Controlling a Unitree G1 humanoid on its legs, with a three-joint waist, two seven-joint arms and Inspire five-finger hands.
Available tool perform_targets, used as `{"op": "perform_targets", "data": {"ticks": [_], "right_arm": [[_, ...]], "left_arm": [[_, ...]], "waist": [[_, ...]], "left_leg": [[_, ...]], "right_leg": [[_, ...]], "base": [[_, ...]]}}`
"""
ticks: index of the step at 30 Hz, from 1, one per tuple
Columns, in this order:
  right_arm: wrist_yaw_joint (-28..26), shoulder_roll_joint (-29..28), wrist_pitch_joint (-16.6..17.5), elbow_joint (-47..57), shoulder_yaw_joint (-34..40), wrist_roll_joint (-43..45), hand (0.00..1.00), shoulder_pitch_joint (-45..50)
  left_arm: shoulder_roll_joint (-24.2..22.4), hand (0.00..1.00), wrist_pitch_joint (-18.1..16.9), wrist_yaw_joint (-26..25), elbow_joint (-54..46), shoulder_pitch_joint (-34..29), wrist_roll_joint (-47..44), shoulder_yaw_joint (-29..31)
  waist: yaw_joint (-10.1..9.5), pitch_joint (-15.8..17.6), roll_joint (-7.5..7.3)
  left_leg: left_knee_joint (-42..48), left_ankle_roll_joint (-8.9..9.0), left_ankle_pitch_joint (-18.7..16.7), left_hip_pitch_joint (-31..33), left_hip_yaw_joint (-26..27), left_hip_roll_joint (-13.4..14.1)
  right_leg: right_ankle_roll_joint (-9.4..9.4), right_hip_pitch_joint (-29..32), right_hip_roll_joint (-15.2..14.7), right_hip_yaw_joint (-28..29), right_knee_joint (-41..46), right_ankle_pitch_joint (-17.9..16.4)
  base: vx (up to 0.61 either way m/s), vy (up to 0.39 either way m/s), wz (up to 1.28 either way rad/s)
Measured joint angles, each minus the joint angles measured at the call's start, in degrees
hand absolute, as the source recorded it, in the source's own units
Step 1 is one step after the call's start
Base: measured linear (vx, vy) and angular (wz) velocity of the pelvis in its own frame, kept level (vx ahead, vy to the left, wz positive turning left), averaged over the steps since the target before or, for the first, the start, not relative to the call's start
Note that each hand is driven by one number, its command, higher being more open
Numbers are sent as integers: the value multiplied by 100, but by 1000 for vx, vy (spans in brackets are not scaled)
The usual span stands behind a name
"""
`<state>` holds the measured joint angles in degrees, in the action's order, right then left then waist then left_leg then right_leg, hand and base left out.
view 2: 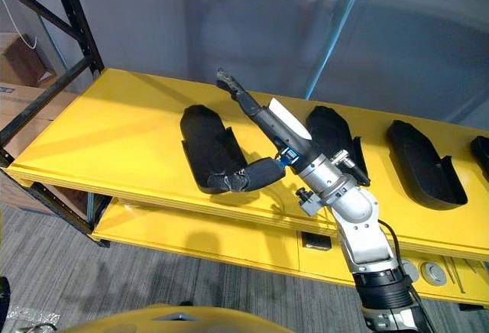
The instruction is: Walk over and take three plastic housings, then place them on the shelf
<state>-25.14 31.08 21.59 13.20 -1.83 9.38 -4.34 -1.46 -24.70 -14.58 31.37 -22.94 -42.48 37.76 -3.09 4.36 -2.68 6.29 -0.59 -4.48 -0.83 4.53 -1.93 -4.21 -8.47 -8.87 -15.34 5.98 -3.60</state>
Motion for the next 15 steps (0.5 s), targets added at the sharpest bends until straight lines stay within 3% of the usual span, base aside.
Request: {"op": "perform_targets", "data": {"ticks": [4,7,11,15], "right_arm": [[92,-66,6,5,1,0,100,-353],[203,-80,35,55,2,-172,100,-991],[183,31,42,77,1,-245,100,-1252],[12,334,30,90,-42,-236,100,-1575]], "left_arm": [[-34,100,524,642,306,112,4,-481],[9,100,752,1133,381,593,7,-1170],[49,100,768,1433,424,1042,14,-1986],[282,100,825,1484,426,1301,26,-2471]], "waist": [[43,364,149],[180,944,232],[262,1466,379],[326,1865,400]], "left_leg": [[849,24,-335,509,225,190],[1298,19,-383,1195,449,382],[1531,35,-360,1483,713,543],[1789,-43,-396,1655,802,631]], "right_leg": [[48,290,91,321,95,-50],[-30,866,192,521,146,-37],[-60,1290,211,705,390,22],[-123,1468,242,803,549,68]], "base": [[-121,21,-36],[-262,-10,-28],[-165,17,-19],[-25,34,-14]]}}
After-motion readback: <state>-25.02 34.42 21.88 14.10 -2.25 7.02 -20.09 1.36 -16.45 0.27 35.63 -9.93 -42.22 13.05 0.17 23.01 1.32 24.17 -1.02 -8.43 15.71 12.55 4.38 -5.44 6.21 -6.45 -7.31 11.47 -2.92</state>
